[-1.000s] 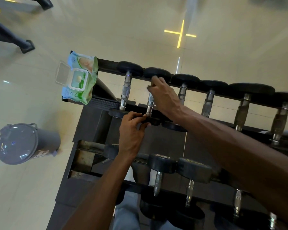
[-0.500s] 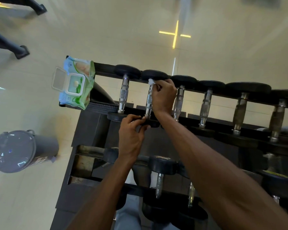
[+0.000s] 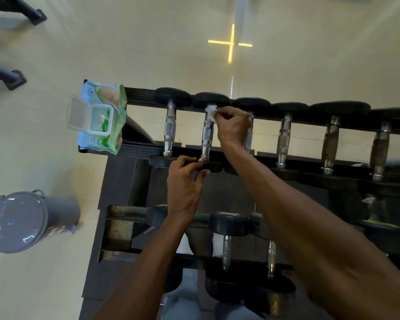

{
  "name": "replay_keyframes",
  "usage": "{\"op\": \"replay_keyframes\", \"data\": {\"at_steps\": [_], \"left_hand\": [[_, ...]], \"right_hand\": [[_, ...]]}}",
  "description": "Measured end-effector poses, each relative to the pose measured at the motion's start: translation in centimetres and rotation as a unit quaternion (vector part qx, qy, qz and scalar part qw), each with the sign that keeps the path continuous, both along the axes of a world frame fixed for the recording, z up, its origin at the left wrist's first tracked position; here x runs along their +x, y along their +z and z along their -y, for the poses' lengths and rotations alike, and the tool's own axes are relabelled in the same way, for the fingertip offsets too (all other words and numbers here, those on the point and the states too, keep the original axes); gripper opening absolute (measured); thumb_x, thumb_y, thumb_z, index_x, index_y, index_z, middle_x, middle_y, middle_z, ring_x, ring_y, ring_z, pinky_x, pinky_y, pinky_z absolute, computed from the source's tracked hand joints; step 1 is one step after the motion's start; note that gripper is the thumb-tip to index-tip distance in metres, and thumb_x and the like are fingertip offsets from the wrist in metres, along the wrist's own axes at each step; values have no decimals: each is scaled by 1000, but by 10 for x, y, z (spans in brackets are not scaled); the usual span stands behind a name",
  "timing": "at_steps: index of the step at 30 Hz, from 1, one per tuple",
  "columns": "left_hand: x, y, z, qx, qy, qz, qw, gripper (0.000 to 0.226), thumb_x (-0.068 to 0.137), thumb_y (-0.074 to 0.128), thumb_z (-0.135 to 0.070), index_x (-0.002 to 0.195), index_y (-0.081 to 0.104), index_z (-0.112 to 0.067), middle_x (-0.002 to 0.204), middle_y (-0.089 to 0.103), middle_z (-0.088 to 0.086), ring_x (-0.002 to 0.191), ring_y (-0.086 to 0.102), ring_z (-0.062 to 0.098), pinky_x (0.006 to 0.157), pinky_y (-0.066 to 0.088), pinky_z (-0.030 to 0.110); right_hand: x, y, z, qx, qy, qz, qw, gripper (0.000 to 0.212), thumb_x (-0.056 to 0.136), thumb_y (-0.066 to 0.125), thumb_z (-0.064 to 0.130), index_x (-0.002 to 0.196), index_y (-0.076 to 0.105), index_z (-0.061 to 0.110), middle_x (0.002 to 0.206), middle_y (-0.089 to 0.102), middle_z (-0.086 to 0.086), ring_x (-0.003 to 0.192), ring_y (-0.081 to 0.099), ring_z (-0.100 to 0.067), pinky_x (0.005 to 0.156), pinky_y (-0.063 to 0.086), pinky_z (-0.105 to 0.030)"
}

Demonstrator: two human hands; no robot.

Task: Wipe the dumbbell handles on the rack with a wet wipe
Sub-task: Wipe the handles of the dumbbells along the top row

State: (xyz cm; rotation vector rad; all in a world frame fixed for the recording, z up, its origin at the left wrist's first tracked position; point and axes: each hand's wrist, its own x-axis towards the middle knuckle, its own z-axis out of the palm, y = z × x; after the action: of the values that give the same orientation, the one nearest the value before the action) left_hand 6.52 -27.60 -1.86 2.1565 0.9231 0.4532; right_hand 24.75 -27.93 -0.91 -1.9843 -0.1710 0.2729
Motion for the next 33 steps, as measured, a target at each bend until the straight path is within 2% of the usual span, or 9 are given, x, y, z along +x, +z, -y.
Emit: {"op": "replay_keyframes", "data": {"at_steps": [3, 7, 10, 13, 16, 20, 25, 29, 33], "left_hand": [[1, 0, 0, -10, 0, -2, 1000, 25, 84, 84, -24, 106, 79, -12, 108, 64, -3, 105, 59, 15, 87, 50, 21], [-1, 2, 0, -9, -4, -6, 1000, 25, 84, 85, -22, 106, 78, -12, 108, 64, -2, 104, 58, 14, 85, 42, 9], [-2, 3, -1, -14, -6, -6, 1000, 28, 85, 84, -23, 110, 77, -11, 111, 63, -1, 106, 56, 14, 86, 38, 3], [-2, 4, -2, -20, -14, -7, 1000, 28, 85, 83, -23, 110, 77, -12, 112, 63, -2, 107, 56, 14, 89, 41, 8], [-2, 1, -5, -24, -23, -3, 999, 26, 86, 82, -21, 110, 78, -14, 113, 65, -1, 108, 58, 16, 92, 49, 22], [-2, 0, -9, -27, -30, -4, 999, 24, 86, 82, -23, 108, 78, -14, 111, 66, 0, 105, 59, 15, 92, 51, 23], [0, 3, -1, -9, -12, -22, 1000, 30, 85, 84, -22, 111, 77, -11, 113, 64, 3, 108, 57, 18, 93, 52, 29], [7, 12, 21, 60, -8, -39, 997, 40, 87, 82, -24, 122, 69, -11, 122, 62, 5, 120, 51, 20, 98, 44, 25], [35, 18, 59, 30, -67, -24, 997, 40, 91, 77, -30, 126, 66, -15, 121, 62, 3, 115, 55, 18, 98, 49, 28]], "right_hand": [[-3, 0, 1, -19, 15, 28, 999, 12, 89, 77, 14, 99, 76, 9, 92, 72, 2, 81, 66, -2, 68, 49, -5], [-25, -4, 34, -122, 172, 102, 972, 10, 89, 76, 15, 98, 77, 10, 97, 69, -3, 84, 63, -10, 69, 49, -10], [-34, -2, 58, -185, 245, 69, 949, 10, 86, 78, 7, 95, 80, 8, 98, 71, -6, 86, 67, -16, 68, 46, -9], [-34, 4, 58, -202, 304, 73, 928, 13, 88, 75, 6, 99, 80, 11, 103, 69, -5, 91, 65, -15, 75, 50, -14], [-35, 10, 45, -214, 431, 142, 865, 15, 91, 72, 11, 105, 79, 9, 106, 66, -6, 94, 61, -16, 81, 50, -24], [-31, 9, 48, -236, 474, 192, 826, 18, 93, 70, 18, 108, 77, 10, 108, 63, -7, 92, 54, -12, 81, 48, -25], [-12, 16, 66, -264, 462, 183, 827, 12, 92, 69, 10, 102, 77, 10, 103, 67, -5, 90, 64, -18, 78, 54, -26], [19, 27, 85, -211, 362, 115, 900, 17, 89, 75, 10, 106, 77, 11, 107, 72, -3, 91, 65, -9, 80, 50, -12], [54, 34, 104, -215, 341, 118, 908, 17, 91, 72, 8, 107, 78, 10, 104, 72, -4, 87, 64, -9, 64, 38, 3]]}}
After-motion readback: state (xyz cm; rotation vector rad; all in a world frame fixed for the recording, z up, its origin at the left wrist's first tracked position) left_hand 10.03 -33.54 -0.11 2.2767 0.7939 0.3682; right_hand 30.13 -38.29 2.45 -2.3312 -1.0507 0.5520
